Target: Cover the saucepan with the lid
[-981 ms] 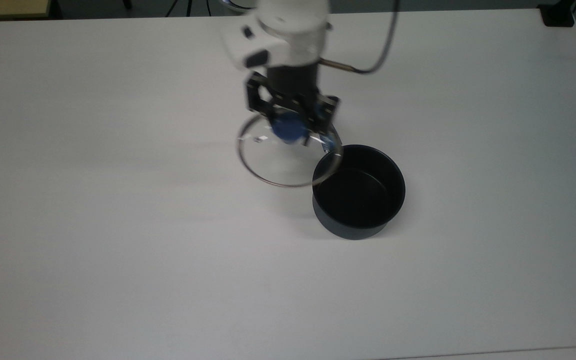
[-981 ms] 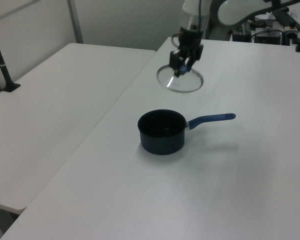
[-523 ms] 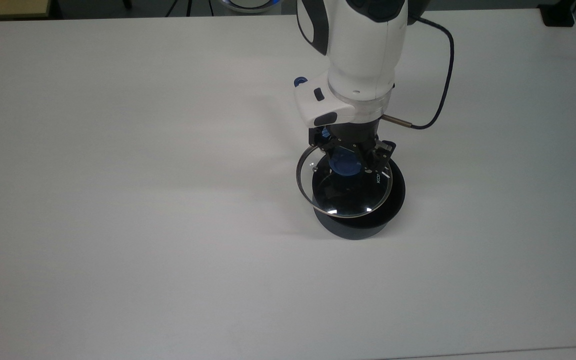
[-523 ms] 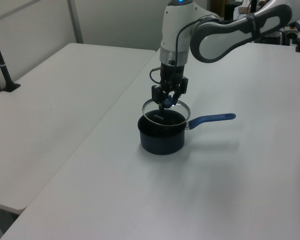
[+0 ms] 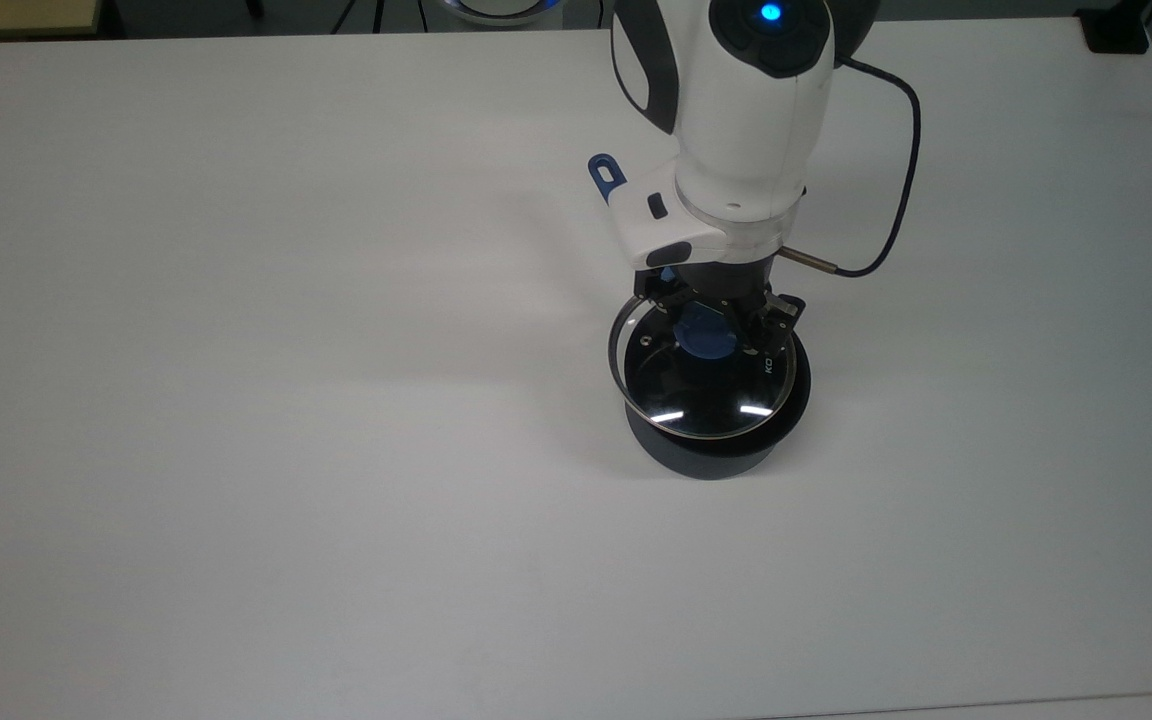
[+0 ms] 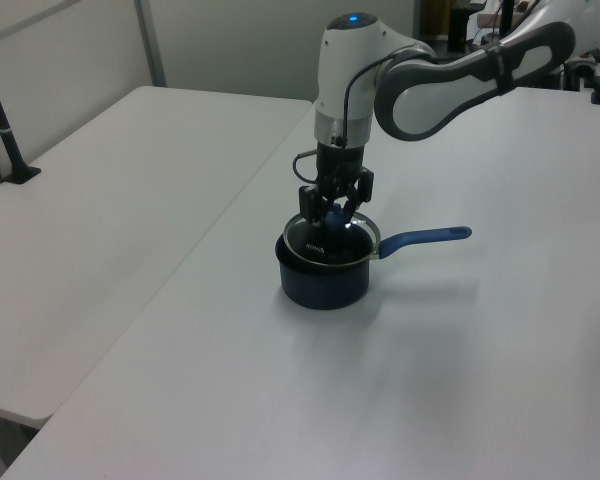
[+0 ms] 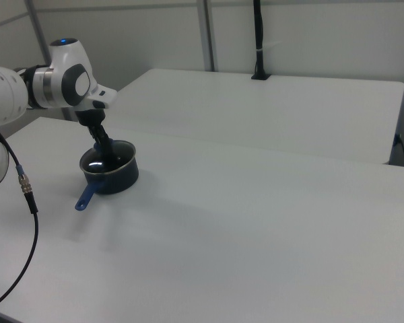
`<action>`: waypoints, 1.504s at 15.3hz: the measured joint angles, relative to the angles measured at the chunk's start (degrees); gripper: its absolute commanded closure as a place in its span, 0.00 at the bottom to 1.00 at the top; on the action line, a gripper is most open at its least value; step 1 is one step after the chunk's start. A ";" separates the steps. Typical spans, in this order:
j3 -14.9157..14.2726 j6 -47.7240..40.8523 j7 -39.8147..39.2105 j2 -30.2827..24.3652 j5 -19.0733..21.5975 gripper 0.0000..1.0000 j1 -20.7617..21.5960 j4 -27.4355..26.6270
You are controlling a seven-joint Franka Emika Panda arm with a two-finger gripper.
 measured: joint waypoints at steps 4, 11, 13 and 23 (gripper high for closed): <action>0.02 0.58 1.17 0.55 0.00 0.39 0.37 0.09; 0.01 0.67 1.43 0.55 0.00 0.00 0.69 0.51; -0.05 0.66 1.71 0.08 0.02 0.00 0.29 1.47; -0.39 -20.54 -8.08 -20.24 4.24 0.00 -13.17 1.51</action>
